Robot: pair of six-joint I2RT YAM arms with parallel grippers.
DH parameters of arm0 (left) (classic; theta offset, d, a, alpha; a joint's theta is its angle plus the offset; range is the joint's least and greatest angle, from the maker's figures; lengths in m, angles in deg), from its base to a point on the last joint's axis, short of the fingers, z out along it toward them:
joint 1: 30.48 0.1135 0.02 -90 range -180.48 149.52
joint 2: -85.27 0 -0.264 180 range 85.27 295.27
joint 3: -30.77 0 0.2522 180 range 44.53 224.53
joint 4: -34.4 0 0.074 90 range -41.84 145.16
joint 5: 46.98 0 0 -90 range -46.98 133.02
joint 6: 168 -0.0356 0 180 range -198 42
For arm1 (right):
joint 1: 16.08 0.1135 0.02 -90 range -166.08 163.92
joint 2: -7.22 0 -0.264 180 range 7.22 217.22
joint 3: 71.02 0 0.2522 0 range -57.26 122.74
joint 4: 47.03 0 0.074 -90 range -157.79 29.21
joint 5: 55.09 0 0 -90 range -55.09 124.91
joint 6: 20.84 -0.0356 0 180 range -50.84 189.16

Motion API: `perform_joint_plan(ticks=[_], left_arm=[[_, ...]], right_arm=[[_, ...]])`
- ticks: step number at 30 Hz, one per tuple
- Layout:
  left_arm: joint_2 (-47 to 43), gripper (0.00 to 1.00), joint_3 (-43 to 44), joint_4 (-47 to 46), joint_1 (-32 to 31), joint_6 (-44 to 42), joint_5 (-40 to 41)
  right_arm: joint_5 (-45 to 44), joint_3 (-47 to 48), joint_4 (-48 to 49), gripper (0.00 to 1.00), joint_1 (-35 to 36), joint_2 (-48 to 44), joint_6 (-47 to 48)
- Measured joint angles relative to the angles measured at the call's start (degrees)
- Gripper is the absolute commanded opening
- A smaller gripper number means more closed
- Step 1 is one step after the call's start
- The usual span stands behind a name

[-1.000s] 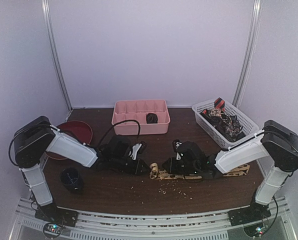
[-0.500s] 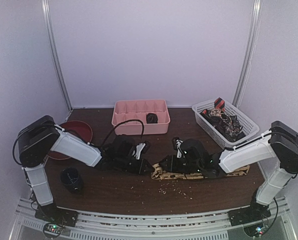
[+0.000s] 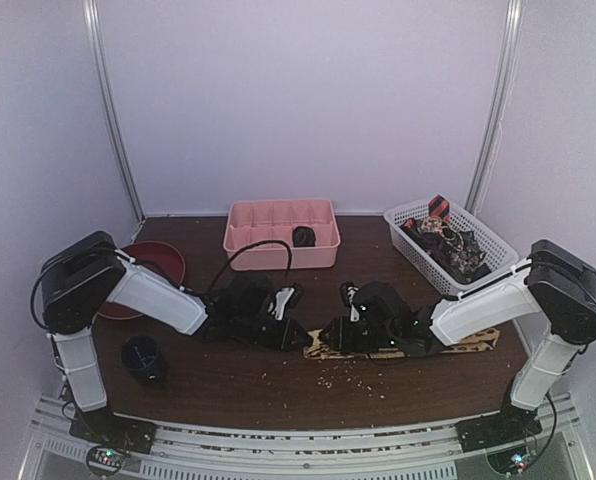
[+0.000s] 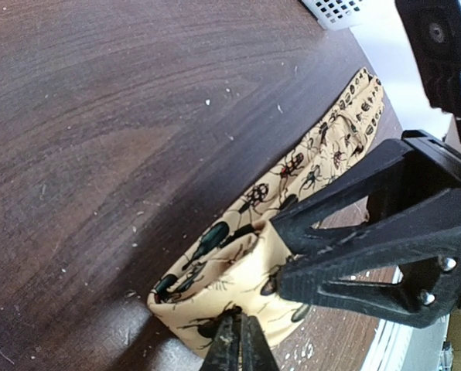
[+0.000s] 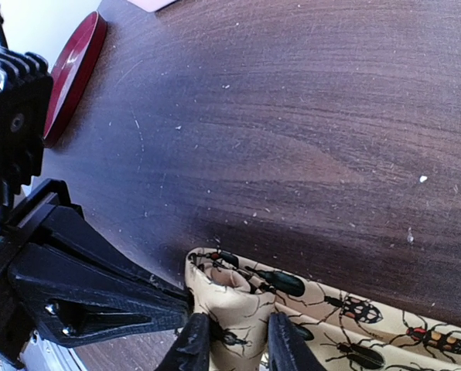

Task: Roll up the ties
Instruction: Roll the tie at the center of the board.

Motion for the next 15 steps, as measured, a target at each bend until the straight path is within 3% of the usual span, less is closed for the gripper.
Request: perform_joint_plan(ticks=[15], left_arm=[[-3.85, 0.01, -3.56, 1.92, 0.46, 0.92, 6.32]], right_arm=[[-0.42, -0.52, 0.31, 0.19, -0.35, 1.42, 0.83]])
